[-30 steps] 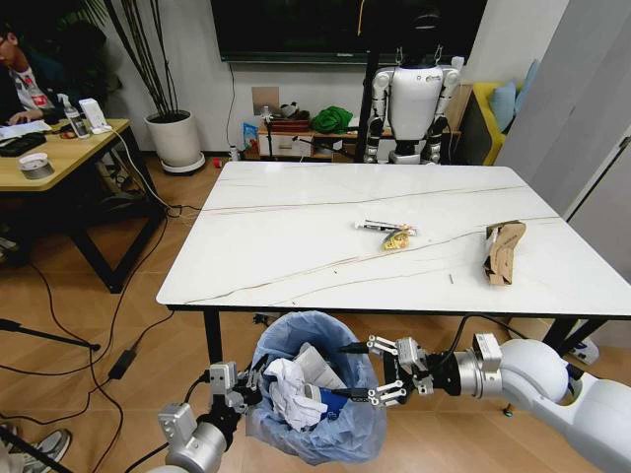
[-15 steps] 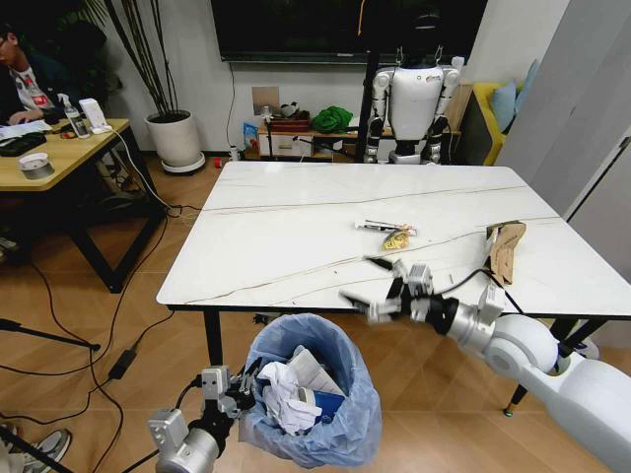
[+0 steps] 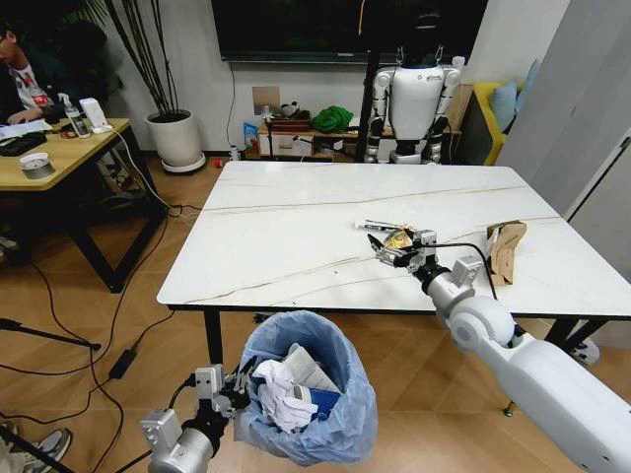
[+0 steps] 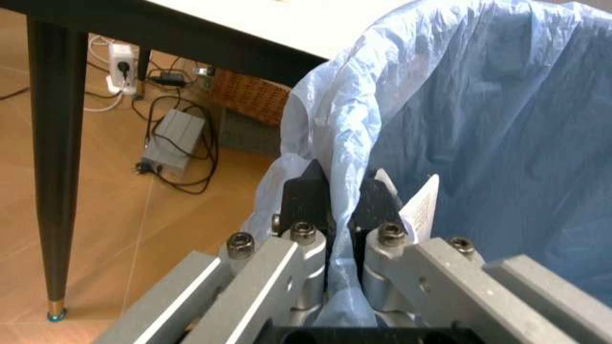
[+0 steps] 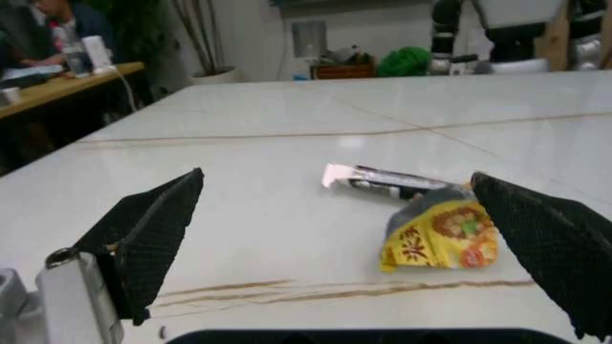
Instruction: Pick up the trash bin and place the trash from the table into it.
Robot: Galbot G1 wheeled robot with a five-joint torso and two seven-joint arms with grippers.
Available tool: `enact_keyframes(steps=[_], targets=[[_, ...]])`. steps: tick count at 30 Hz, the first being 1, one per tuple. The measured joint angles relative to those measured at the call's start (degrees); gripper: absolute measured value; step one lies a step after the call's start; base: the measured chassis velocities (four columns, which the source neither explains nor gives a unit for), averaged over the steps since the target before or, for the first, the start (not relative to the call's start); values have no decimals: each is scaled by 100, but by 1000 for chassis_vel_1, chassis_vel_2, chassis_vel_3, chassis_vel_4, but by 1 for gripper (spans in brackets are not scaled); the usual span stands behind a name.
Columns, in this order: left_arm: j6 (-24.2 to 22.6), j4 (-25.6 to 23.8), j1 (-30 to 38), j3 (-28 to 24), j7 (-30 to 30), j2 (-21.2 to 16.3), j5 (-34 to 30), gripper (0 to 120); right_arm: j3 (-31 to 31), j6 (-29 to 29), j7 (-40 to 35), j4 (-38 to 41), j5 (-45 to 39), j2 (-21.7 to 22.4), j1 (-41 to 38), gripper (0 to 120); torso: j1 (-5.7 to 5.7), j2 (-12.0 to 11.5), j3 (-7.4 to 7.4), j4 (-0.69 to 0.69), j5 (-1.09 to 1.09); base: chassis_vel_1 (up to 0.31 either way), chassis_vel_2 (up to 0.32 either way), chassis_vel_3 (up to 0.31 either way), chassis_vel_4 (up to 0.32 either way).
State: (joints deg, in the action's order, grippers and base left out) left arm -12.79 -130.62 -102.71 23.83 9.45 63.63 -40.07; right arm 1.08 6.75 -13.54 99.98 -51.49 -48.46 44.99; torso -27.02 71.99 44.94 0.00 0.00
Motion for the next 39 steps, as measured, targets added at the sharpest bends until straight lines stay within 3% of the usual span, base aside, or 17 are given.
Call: enact_keyframes(steps=[8,18,33,39], targets=[[-11,-21,-19,-18,13,-31,-27,0,193,564,-978,-339,-167,-437,-403,100,0,0,-1,0,-1,0,0,0,0],[-12,-108,-62,79,15,-54,-57,0,259,1173,-1499,-1191,17,-1132,-913,100,0,0,0,0,0,0,0,0,0],[-12,-32,-10,60,15,11,-41,0,229,1106,-1467,-2119,266,-1797,-1228,100,0,0,0,0,0,0,0,0,0],[-12,17,49,47,16,10,-51,0,224,660,-1068,-2536,268,-1886,-1356,81,1,0,0,0,0,0,0,0,0]])
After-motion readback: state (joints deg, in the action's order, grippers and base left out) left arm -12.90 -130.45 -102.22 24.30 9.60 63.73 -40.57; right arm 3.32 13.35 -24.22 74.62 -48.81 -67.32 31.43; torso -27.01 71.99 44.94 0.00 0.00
